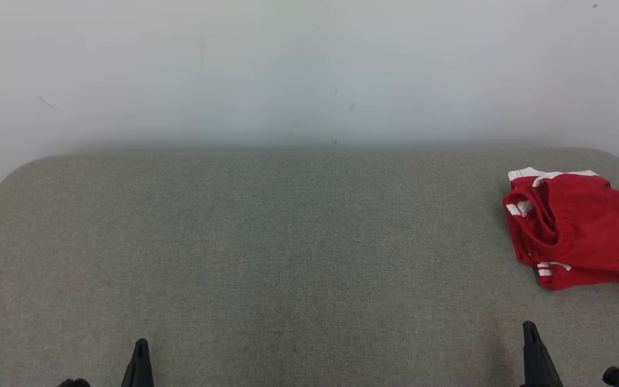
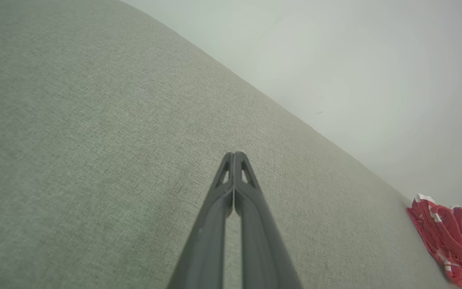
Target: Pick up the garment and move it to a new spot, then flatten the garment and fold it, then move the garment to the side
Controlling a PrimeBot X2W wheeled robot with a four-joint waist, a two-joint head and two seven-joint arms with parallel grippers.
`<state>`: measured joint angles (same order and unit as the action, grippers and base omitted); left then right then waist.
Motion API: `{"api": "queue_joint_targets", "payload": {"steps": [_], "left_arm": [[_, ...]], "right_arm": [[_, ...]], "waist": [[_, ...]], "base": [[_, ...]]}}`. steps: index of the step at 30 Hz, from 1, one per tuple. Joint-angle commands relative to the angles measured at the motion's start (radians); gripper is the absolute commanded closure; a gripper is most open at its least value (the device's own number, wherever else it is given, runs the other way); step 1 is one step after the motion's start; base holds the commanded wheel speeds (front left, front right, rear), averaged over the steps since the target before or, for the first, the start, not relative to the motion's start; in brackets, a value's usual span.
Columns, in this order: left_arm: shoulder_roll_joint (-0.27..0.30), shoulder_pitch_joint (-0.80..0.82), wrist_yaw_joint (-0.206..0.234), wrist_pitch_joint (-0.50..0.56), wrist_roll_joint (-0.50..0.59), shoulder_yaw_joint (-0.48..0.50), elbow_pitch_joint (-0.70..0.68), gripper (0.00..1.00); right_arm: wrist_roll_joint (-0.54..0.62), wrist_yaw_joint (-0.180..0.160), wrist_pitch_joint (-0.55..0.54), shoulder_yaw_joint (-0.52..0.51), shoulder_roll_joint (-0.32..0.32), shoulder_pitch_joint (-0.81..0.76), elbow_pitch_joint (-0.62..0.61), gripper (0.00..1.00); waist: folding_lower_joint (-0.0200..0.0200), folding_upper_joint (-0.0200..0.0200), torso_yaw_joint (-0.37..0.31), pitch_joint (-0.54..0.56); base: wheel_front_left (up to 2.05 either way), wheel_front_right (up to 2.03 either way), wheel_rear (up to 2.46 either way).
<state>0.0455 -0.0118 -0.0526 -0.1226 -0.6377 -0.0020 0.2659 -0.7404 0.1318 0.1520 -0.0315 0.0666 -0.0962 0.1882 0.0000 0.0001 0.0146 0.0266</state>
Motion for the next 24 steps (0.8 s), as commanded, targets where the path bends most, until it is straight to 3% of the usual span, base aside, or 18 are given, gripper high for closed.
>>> {"api": "queue_joint_targets", "payload": {"steps": [1,24], "left_arm": [[0.003,0.031,-0.004,0.009,-0.047,0.002,-0.009,1.0],[0.004,0.095,-0.029,0.084,-0.359,0.008,0.015,1.0]], "right_arm": [[-0.041,-0.001,-0.008,-0.008,0.009,0.03,-0.015,1.0],[-0.335,-0.001,-0.077,-0.044,0.016,0.063,-0.018,1.0]], "waist": [[0.0,-0.0001,0.0,-0.001],[0.0,-0.0001,-0.004,-0.008]], "base": [[0.0,0.0,0.0],[0.0,0.0,0.0]]}}
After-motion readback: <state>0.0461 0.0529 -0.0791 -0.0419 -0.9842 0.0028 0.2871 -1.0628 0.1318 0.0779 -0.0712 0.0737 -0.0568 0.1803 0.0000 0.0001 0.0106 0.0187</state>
